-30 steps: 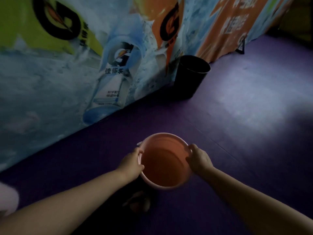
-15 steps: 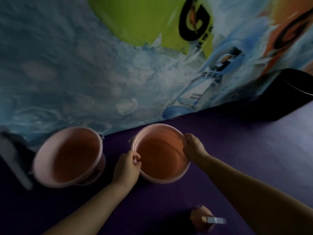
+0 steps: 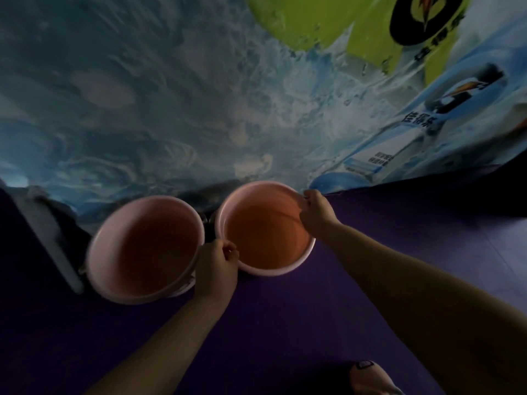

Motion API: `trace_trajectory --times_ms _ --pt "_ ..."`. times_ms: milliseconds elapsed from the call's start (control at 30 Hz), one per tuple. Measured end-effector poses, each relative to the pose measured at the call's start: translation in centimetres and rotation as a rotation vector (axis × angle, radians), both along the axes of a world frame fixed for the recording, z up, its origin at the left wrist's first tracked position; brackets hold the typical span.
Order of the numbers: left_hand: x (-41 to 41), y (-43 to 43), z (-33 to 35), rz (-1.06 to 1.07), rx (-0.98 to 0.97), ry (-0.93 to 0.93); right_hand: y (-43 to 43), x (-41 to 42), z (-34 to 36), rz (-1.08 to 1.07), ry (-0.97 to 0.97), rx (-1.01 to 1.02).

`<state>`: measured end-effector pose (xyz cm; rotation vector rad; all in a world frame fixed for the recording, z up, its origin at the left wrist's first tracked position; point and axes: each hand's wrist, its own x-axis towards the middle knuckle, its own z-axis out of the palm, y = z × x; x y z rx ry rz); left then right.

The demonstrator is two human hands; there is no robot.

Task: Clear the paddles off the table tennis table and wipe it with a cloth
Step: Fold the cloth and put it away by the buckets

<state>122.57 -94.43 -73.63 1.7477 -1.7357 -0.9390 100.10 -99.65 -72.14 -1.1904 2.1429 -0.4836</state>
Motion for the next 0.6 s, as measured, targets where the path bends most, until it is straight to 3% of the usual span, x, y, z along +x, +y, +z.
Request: trace_trajectory --times_ms 167,367,500,600 --pt "-0.4 0.3 0.5 -0.007 -0.020 0.000 0.7 -1.1 0.6 0.053 -0.037 -0.016" --pt "-2.4 4.1 -0.2 0.002 -0.270 -0.157 7.6 -4.6 2.5 0.228 0.023 -0.072" --pt "-5.8 6.4 -0.1 -0.215 -0.359 -0.134 16.2 -7.6 3.2 0.153 -0.081 0.013" --pt "-8.8 7.9 0.0 -0.468 -0.369 -0.107 21.9 -9.2 3.2 0.272 0.057 0.075"
